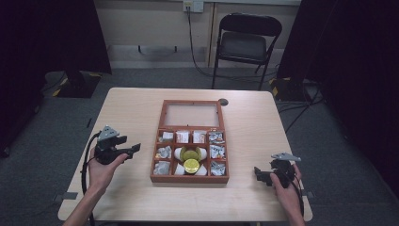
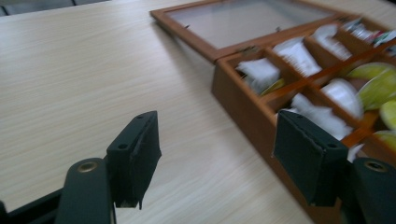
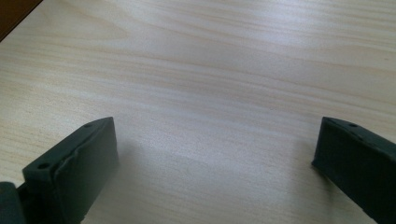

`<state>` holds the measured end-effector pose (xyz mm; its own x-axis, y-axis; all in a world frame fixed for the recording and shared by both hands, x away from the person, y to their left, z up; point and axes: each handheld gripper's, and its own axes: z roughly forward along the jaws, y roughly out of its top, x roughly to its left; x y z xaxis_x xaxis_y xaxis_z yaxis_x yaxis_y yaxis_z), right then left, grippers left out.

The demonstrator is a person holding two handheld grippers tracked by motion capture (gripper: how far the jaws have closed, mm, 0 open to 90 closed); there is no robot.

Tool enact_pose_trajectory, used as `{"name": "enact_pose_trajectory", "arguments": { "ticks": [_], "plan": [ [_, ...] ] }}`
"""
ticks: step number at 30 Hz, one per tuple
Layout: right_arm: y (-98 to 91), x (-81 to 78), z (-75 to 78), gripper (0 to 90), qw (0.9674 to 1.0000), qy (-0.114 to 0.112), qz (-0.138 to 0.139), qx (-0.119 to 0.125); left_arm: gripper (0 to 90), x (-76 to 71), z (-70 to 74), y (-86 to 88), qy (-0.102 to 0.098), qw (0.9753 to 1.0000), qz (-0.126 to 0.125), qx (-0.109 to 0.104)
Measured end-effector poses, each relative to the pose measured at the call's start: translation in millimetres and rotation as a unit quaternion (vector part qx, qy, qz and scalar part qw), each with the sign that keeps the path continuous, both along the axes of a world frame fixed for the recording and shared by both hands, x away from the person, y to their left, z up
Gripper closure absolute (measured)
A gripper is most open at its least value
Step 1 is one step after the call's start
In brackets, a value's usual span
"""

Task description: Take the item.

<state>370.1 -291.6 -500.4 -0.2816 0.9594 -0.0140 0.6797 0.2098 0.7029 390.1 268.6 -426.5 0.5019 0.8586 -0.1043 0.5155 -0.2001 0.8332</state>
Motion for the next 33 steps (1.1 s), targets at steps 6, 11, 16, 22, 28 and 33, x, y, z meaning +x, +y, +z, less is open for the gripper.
{"name": "enact_pose_trajectory", "arguments": {
  "ticks": [6,11,16,22,28,33],
  "plan": [
    [0.0,0.0,0.0,0.0,1.0000,0.000,0.000,0.000,34.2,5.2,8.3,-10.5,-0.010,0.9998,-0.018,-0.009],
    [-0.1,0.1,0.0,0.0,1.0000,0.000,0.000,0.000,35.3,8.5,13.6,-21.5,-0.002,0.9990,-0.040,-0.020],
    [0.0,0.1,0.0,0.0,1.0000,0.000,0.000,0.000,34.6,9.7,21.8,-36.0,-0.007,0.9976,-0.067,-0.019],
    [0.0,0.1,0.0,0.0,1.0000,0.000,0.000,0.000,34.3,12.6,23.5,-50.6,-0.003,0.9956,-0.091,-0.025],
    [0.0,0.1,0.0,0.0,1.0000,0.000,0.000,0.000,35.8,13.8,25.1,-63.6,0.000,0.9933,-0.113,-0.028],
    [-0.1,0.1,0.0,0.0,1.0000,0.000,0.000,0.000,34.0,13.1,23.0,-80.4,-0.002,0.9911,-0.131,-0.025]
  ]
}}
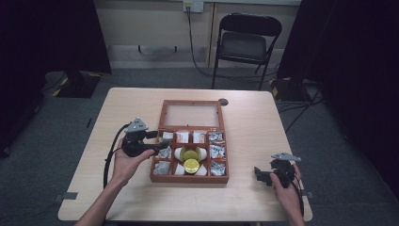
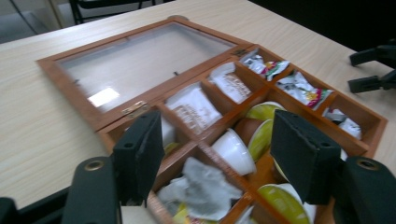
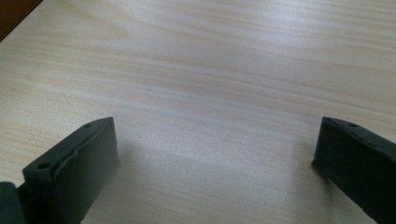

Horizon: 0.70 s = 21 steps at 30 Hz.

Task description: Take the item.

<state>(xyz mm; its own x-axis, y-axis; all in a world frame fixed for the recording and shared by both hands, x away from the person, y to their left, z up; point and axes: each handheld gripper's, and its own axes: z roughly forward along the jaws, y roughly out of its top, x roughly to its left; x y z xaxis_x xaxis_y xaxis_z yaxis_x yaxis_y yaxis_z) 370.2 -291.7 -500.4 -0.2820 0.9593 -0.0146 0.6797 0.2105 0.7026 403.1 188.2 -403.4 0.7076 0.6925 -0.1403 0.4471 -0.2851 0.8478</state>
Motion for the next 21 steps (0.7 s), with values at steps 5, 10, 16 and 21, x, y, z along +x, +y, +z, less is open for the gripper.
{"name": "enact_pose_trajectory", "arguments": {
  "ticks": [5,10,16,21],
  "plan": [
    [0.0,0.0,0.0,0.0,1.0000,0.000,0.000,0.000,35.3,0.8,-3.7,-16.0,0.006,0.9996,-0.027,0.001],
    [-0.1,0.1,0.0,0.0,1.0000,0.000,0.000,0.000,36.4,-1.6,-4.5,-26.3,0.015,0.9987,-0.048,-0.005],
    [0.0,0.1,0.0,0.0,1.0000,0.000,0.000,0.000,37.3,-3.5,-11.6,-40.9,0.021,0.9979,-0.062,0.003],
    [0.1,0.0,0.0,0.0,1.0000,0.000,0.000,0.000,37.6,-3.9,-17.9,-51.3,0.032,0.9965,-0.076,0.003]
  ]
}}
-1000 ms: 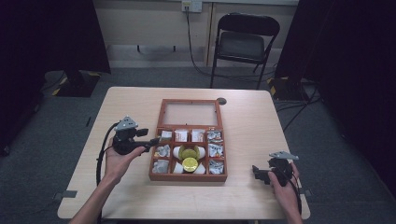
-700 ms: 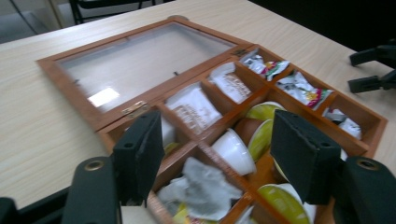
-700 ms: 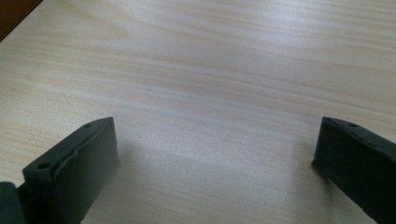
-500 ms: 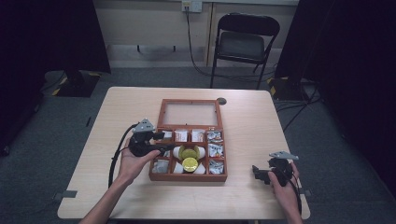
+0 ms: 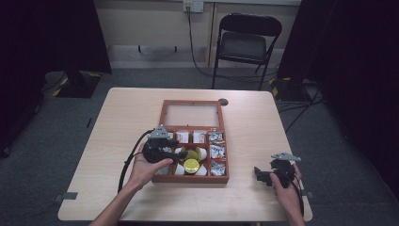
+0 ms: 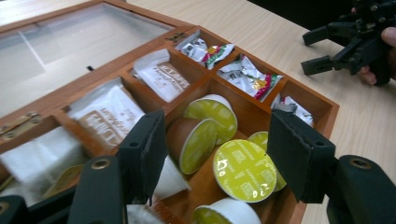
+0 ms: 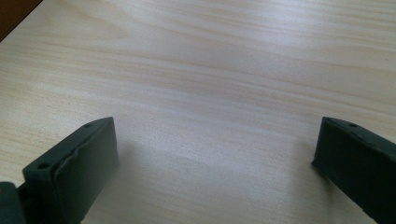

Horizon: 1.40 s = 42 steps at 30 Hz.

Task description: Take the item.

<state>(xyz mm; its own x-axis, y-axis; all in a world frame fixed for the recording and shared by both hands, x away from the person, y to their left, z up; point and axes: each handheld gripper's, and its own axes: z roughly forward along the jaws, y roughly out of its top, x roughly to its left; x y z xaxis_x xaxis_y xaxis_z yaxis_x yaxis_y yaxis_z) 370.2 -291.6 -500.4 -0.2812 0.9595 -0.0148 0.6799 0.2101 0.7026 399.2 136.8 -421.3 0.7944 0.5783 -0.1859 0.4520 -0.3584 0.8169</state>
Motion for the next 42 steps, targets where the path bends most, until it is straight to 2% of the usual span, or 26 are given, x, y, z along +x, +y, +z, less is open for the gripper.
{"name": "enact_pose_trajectory", "arguments": {
  "ticks": [7,10,13,21,24,27,31,38,42],
  "plan": [
    [0.1,-0.1,0.0,0.0,1.0000,0.000,0.000,0.000,38.6,-2.8,-7.9,-13.8,0.011,0.9995,-0.023,0.018],
    [0.1,-0.1,0.0,0.0,1.0000,0.000,0.000,0.000,42.0,-3.3,-10.1,-16.5,0.010,0.9995,-0.016,0.024],
    [0.1,-0.1,0.0,0.0,1.0000,0.000,0.000,0.000,42.0,-2.8,-13.8,-18.6,0.018,0.9990,-0.027,0.031],
    [0.1,-0.1,0.0,0.0,1.0000,0.000,-0.001,0.000,41.9,-4.1,-21.7,-25.8,0.031,0.9982,-0.038,0.034],
    [0.1,-0.2,0.0,0.0,1.0000,0.000,-0.001,0.000,41.3,-4.6,-24.7,-29.9,0.036,0.9972,-0.046,0.047],
    [0.1,-0.1,0.0,0.0,1.0000,0.000,-0.001,0.000,40.5,-5.1,-27.9,-34.0,0.028,0.9954,-0.052,0.075],
    [0.1,-0.1,0.0,0.0,1.0000,0.000,-0.001,0.000,40.0,-4.1,-32.2,-36.2,0.036,0.9948,-0.047,0.083],
    [0.1,-0.1,0.0,0.0,1.0000,0.000,-0.001,0.000,35.5,-4.4,-35.3,-40.4,0.044,0.9921,-0.062,0.100],
    [0.1,-0.2,0.0,0.0,1.0000,0.000,-0.001,0.000,34.5,-3.6,-36.4,-42.9,0.048,0.9914,-0.055,0.109]
  ]
}}
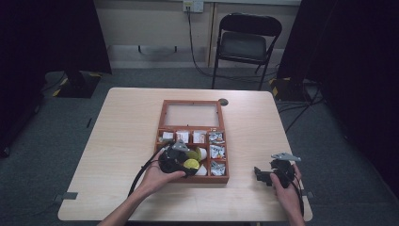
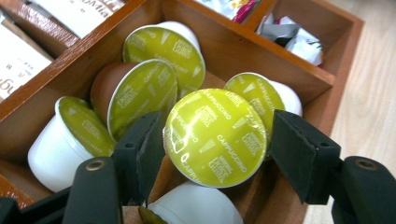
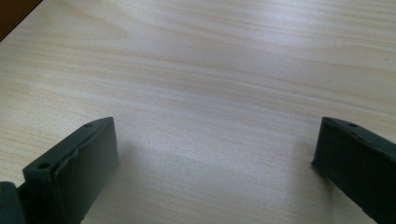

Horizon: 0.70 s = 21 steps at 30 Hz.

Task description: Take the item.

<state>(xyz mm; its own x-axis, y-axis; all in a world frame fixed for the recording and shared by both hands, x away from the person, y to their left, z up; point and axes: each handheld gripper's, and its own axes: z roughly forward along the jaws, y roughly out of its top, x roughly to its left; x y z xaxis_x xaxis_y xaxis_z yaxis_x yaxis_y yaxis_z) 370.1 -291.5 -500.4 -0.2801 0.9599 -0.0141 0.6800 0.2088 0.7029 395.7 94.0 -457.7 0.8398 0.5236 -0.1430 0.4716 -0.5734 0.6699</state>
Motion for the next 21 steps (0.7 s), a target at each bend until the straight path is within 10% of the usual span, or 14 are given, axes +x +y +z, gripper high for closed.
{"name": "enact_pose_trajectory", "arguments": {
  "ticks": [21],
  "plan": [
    [0.0,-0.1,0.0,0.0,1.0000,0.000,0.000,0.000,34.2,2.6,-4.9,-14.2,-0.002,0.9969,0.000,0.078]
  ]
}}
